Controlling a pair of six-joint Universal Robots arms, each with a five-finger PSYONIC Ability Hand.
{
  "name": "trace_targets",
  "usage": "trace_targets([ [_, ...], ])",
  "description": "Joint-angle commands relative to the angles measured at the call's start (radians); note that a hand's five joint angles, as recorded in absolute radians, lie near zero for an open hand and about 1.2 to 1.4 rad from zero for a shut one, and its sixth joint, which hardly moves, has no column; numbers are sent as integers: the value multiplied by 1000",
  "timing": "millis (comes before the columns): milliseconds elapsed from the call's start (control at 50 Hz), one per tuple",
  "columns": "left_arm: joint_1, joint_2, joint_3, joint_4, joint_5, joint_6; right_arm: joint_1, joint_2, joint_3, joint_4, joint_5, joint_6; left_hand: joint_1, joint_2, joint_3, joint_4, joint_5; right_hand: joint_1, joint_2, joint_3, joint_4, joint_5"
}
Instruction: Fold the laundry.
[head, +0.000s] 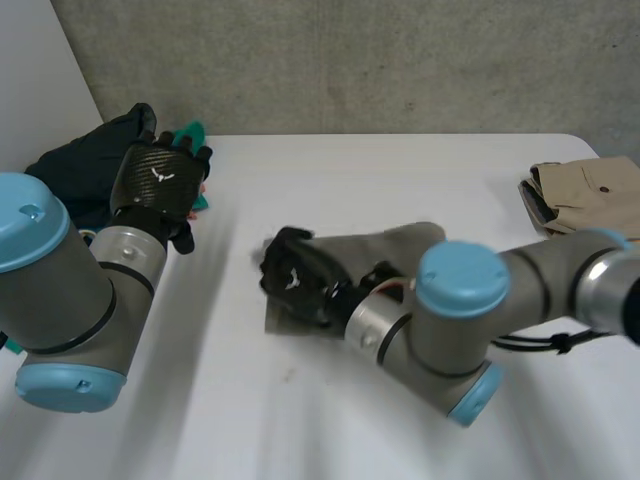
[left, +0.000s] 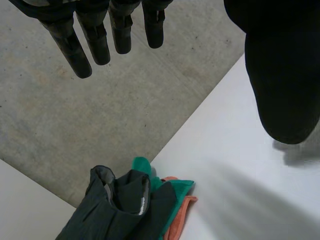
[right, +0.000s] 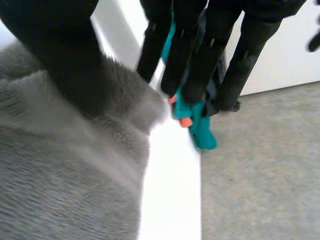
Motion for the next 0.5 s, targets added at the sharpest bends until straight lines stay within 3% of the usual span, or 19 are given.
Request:
trace_targets([
  [20,-5,-3,-3,0,1,0,5,-52,30,22,229,128,-25,-36,-39,-28,-50,-884,-915,-920,-939,-929],
  [120,-8,-3,5,2,1,0,-121,-238,105,54,258,449,-25,-36,-39,-28,-50,-884,-915,-920,-939,-929],
  [180,-10,-3,6,2,1,0,-181,-275,139,154,250,611,-25,-36,-39,-28,-50,-884,-915,-920,-939,-929],
  [280,-11,-8,3,2,1,0,-267,-250,177,335,258,607,-25,-36,-39,-28,-50,-884,-915,-920,-939,-929],
  [380,-22,-15,-2,2,6,0,-376,-203,242,367,293,449,-25,-36,-39,-28,-50,-868,-900,-904,-924,-914],
  [460,-29,-15,-3,2,5,0,-419,-187,248,324,347,392,-25,-36,-39,-28,-50,187,156,151,132,142],
  [480,-29,-15,-3,2,5,0,-422,-186,244,289,361,394,-25,-36,-39,-28,-50,337,305,300,281,291],
  [500,-31,-15,-3,2,6,0,-422,-187,244,259,367,395,-25,-36,-39,-28,-50,338,307,302,283,293],
])
